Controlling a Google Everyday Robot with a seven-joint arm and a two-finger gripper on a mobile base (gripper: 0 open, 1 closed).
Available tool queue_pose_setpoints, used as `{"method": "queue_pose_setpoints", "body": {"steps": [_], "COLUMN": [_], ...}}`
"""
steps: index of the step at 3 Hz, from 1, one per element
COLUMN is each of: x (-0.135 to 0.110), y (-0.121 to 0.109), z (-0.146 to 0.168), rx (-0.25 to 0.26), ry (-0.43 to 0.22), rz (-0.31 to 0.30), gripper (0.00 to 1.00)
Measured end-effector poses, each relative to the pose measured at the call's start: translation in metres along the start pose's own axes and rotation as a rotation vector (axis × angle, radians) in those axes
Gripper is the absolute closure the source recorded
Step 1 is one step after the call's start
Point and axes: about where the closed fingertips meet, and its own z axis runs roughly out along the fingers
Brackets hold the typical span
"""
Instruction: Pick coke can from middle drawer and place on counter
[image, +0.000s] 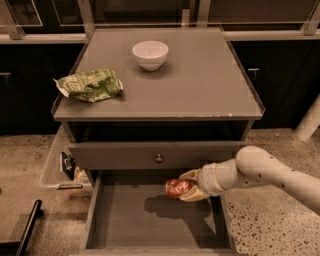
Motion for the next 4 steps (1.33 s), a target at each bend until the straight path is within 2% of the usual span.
{"method": "queue_pose_setpoints", "body": {"steps": [1, 2, 3, 4], "x": [-0.048, -0.110, -0.157, -0.185], "y": [0.015, 0.005, -0.018, -0.046], "z": [-0.037, -0.107, -0.179, -0.239], "rx": [0.048, 0.131, 0.209, 0.262], "ry": [0.012, 0.023, 0.008, -0.068], "rz": [-0.115, -0.247, -0.334, -0.356], "gripper": [1.00, 1.00, 1.00, 1.00]}}
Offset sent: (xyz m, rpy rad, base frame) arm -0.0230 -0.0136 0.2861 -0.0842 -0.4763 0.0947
